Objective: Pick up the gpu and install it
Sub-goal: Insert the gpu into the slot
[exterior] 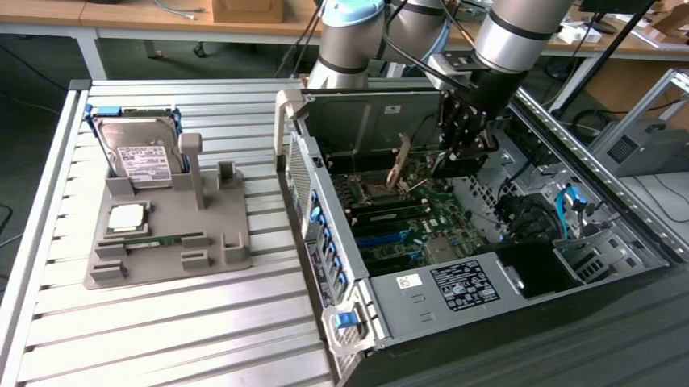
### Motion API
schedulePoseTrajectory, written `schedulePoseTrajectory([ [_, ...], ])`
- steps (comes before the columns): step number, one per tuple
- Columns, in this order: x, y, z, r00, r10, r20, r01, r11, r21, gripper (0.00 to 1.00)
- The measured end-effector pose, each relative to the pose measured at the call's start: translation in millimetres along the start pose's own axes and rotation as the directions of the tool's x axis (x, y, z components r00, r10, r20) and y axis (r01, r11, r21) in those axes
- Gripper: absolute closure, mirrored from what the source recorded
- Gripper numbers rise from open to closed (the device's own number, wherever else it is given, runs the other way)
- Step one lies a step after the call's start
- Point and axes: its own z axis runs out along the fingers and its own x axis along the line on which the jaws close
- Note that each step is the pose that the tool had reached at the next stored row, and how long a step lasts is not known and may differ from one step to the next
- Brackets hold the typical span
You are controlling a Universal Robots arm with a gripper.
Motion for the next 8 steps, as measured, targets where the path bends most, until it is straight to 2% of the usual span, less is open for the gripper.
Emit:
schedulePoseTrajectory([
  [8,2.6,2.3,0.7,1.0000,0.000,0.0000,0.000,1.0000,0.0000,0.73],
])
